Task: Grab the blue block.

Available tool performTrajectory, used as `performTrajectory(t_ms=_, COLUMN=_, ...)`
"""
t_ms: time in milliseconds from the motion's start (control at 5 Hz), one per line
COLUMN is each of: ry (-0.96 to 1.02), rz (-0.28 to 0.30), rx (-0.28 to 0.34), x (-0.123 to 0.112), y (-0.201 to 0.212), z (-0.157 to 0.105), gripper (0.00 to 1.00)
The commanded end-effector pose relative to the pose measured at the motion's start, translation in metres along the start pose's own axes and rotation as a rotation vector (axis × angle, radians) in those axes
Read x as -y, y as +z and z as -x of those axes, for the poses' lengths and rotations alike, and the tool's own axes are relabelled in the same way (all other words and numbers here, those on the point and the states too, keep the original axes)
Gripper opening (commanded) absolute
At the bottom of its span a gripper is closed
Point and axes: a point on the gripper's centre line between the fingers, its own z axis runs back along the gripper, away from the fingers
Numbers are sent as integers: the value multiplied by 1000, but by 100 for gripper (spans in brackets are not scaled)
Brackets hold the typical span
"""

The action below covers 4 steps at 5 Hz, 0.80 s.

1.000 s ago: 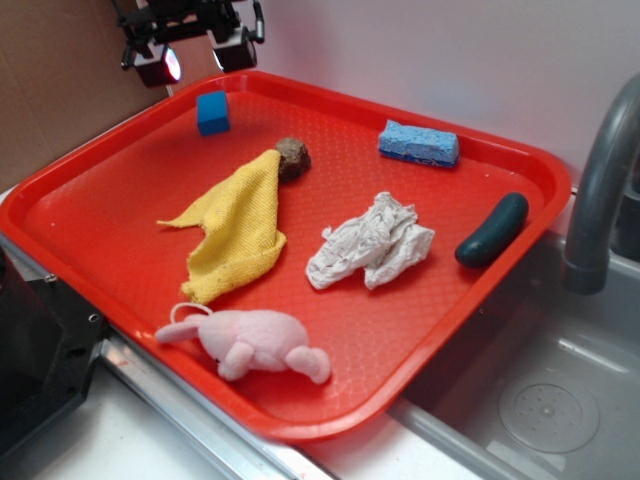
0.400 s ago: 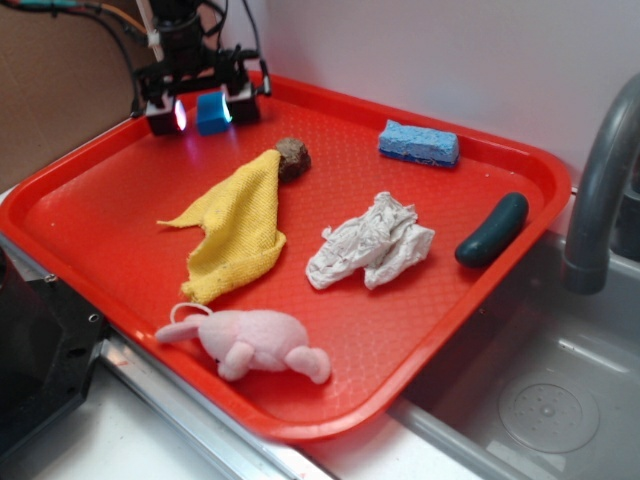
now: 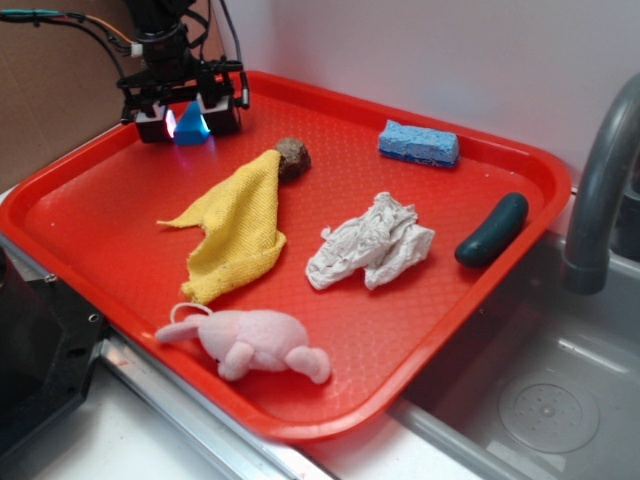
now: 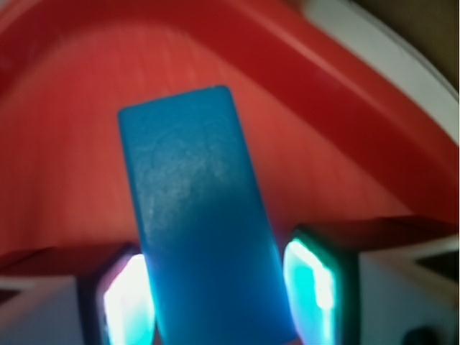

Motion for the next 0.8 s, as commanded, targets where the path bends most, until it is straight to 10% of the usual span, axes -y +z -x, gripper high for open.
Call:
performTrajectory(t_ms=0, ry=-313, rz=102, rx=-7, x=-3, y=111, z=9, gripper=0)
performTrajectory(t_ms=600, ry=-558, rz=187, rx=33, x=-12, y=187, z=51, gripper=0)
